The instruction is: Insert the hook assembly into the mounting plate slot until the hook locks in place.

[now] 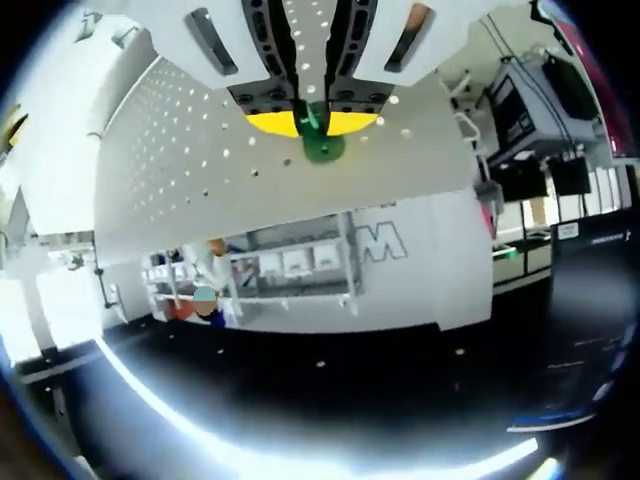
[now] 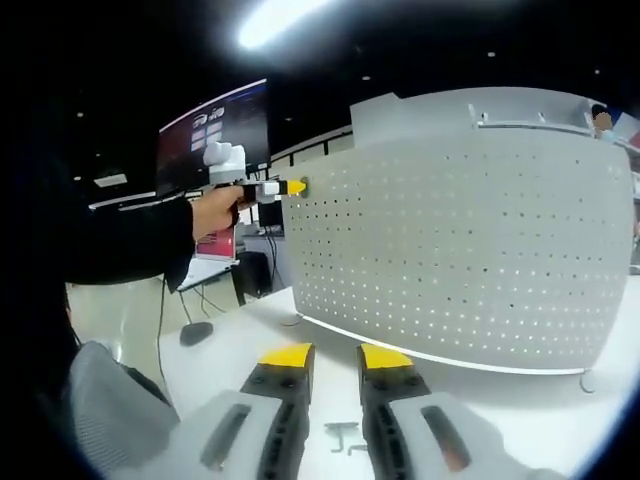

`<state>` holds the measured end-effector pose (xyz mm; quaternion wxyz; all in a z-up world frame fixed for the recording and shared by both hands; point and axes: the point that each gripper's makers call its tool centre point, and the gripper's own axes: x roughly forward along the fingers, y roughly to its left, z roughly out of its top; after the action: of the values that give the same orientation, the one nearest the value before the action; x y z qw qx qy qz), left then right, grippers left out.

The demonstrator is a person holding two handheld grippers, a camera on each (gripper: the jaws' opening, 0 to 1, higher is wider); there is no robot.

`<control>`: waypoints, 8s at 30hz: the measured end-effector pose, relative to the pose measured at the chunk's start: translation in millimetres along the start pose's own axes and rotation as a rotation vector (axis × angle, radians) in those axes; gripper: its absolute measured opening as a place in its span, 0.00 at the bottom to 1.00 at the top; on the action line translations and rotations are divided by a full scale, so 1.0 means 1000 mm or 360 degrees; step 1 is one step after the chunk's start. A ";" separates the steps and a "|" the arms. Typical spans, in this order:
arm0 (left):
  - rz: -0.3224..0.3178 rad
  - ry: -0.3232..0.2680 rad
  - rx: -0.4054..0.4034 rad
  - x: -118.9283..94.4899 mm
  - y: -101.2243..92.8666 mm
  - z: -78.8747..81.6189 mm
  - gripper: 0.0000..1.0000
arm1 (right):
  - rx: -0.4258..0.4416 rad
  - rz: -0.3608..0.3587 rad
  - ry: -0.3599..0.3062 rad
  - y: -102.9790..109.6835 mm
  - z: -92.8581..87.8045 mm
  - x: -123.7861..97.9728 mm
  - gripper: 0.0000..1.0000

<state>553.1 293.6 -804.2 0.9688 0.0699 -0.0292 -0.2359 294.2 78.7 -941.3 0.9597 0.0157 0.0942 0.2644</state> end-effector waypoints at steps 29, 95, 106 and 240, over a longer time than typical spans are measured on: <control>0.0278 -0.0008 0.0046 -0.008 -0.005 0.002 0.02 | 0.0005 0.0000 0.0001 -0.001 -0.001 -0.002 0.15; 0.0265 -0.0036 0.0002 -0.025 -0.014 0.005 0.35 | -0.0017 0.0042 0.0010 0.009 0.000 -0.002 0.15; 0.0211 -0.0063 -0.0023 -0.045 -0.028 0.010 0.51 | -0.0029 0.0059 -0.0004 0.011 0.003 -0.003 0.15; -0.0031 0.0229 -0.0244 -0.200 -0.175 -0.080 0.52 | -0.0656 0.0649 0.0786 0.009 -0.138 0.079 0.00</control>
<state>303.9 242.0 -914.1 0.9685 0.0126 0.0593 -0.2414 330.2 124.4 -1089.2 0.8187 -0.2234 0.2625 0.4593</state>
